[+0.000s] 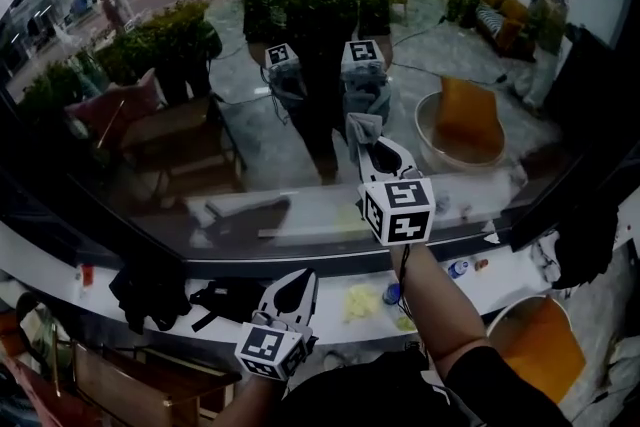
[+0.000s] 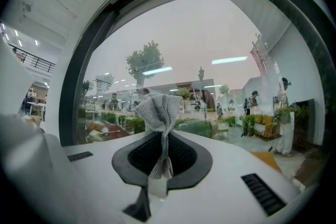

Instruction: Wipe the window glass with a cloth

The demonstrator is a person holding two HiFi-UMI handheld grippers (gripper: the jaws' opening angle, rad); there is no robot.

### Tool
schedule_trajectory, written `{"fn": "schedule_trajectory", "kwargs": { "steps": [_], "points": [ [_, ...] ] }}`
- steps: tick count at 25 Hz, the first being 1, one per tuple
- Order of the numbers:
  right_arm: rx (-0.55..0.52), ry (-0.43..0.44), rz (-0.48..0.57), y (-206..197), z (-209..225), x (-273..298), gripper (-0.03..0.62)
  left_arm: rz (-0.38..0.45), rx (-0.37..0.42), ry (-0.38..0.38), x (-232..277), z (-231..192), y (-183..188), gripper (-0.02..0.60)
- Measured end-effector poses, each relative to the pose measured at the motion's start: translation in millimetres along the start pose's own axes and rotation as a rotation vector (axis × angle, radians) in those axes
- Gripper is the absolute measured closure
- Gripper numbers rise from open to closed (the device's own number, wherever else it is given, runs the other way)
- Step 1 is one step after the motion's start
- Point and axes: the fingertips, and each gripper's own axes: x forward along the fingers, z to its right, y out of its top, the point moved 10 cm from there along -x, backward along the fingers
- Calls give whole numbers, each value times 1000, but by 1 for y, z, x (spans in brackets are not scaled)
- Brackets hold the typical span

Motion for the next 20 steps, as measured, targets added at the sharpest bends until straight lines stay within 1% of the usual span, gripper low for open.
{"fn": "schedule_trajectory", "kwargs": {
  "steps": [5, 8, 15, 20],
  "points": [
    [-4, -33, 1, -3, 29, -10, 549, -5, -3, -25, 20, 12, 1, 574],
    [-1, -56, 0, -4, 54, -18, 549, -11, -9, -43, 37, 24, 3, 574],
    [6, -110, -12, -5, 112, -44, 549, -30, 8, -106, 74, 62, 9, 574],
    [16, -144, -14, -6, 160, -62, 549, -38, 3, -124, 104, 90, 16, 574]
  ]
}}
